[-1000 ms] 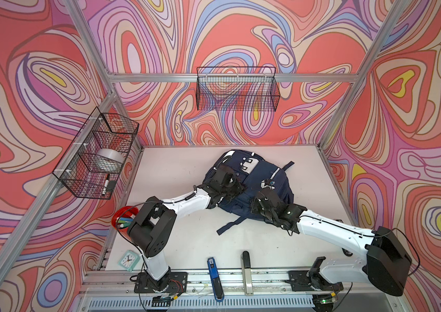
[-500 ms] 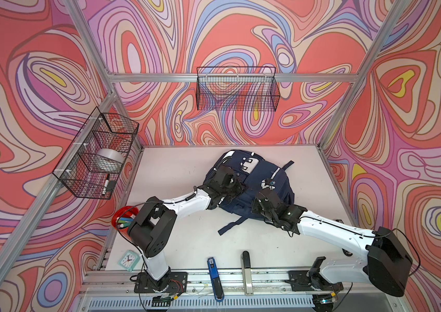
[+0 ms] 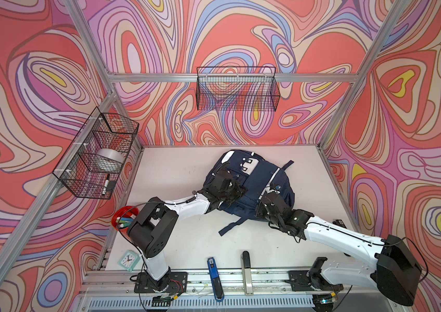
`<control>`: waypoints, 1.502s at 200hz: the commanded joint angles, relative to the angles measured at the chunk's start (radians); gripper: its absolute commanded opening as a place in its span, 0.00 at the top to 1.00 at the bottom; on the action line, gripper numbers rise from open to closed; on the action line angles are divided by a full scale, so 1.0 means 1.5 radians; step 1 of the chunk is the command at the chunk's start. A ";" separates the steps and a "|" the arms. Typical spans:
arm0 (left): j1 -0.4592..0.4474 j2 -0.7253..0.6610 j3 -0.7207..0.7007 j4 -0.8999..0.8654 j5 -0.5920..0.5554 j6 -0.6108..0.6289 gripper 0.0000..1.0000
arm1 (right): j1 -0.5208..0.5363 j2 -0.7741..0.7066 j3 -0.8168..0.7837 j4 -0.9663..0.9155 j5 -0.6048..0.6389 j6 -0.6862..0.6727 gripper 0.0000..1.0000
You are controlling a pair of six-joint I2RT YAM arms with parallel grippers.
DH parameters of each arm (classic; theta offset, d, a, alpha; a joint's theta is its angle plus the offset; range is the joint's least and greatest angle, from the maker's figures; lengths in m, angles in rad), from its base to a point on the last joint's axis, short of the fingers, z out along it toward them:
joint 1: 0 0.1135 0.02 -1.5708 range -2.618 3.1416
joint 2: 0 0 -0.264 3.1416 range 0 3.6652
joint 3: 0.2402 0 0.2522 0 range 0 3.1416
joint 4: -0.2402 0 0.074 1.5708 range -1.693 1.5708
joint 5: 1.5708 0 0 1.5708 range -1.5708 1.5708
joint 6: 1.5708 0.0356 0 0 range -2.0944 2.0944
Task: Pack books, pencil case, and school supplies into a backpack
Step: Zip the student bag at the center of the table.
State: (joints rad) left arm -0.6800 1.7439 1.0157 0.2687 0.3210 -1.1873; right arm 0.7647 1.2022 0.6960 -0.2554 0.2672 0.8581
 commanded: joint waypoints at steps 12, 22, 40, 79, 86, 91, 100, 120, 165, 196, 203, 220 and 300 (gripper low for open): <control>0.016 -0.027 -0.025 0.004 0.011 0.001 1.00 | -0.037 -0.048 -0.017 -0.054 -0.008 0.007 1.00; 0.022 -0.028 -0.031 0.006 0.010 0.000 1.00 | -0.058 -0.055 -0.017 -0.068 -0.032 0.000 1.00; 0.032 -0.031 -0.042 0.016 0.013 -0.002 1.00 | -0.095 -0.059 -0.019 -0.084 -0.074 -0.024 1.00; 0.038 -0.039 -0.048 0.014 0.013 0.002 1.00 | -0.133 -0.047 0.010 -0.138 -0.108 -0.107 1.00; 0.039 -0.038 -0.047 0.014 0.013 0.001 1.00 | -0.134 -0.044 0.017 -0.143 -0.111 -0.117 1.00; 0.039 -0.036 -0.045 0.014 0.016 0.001 1.00 | -0.134 -0.043 0.020 -0.141 -0.125 -0.125 1.00; 0.037 -0.029 -0.039 0.015 0.026 -0.002 1.00 | -0.133 -0.043 0.019 -0.100 -0.173 -0.145 1.00; 0.022 -0.022 -0.030 0.024 0.034 -0.014 1.00 | -0.113 -0.060 0.007 -0.035 -0.223 -0.134 0.92; 0.014 -0.034 0.012 0.033 0.055 -0.037 1.00 | -0.030 -0.096 -0.039 0.016 -0.109 -0.066 0.65; 0.005 -0.054 0.036 0.011 0.058 -0.034 1.00 | -0.031 -0.054 -0.021 0.028 -0.048 -0.073 0.54; 0.004 -0.058 0.036 0.010 0.057 -0.033 1.00 | -0.030 -0.043 -0.017 0.035 -0.044 -0.071 0.54; 0.004 -0.062 0.033 0.005 0.062 -0.037 1.00 | -0.030 -0.020 -0.010 0.068 -0.040 -0.066 0.54; -0.024 -0.056 0.001 0.064 0.074 -0.090 1.00 | -0.028 0.047 -0.017 0.230 -0.044 -0.027 0.73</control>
State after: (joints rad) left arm -0.6613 1.7081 1.0142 0.2501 0.3099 -1.2690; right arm 0.7197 1.2503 0.6636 -0.1162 0.1951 0.7929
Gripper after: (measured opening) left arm 0.048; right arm 0.304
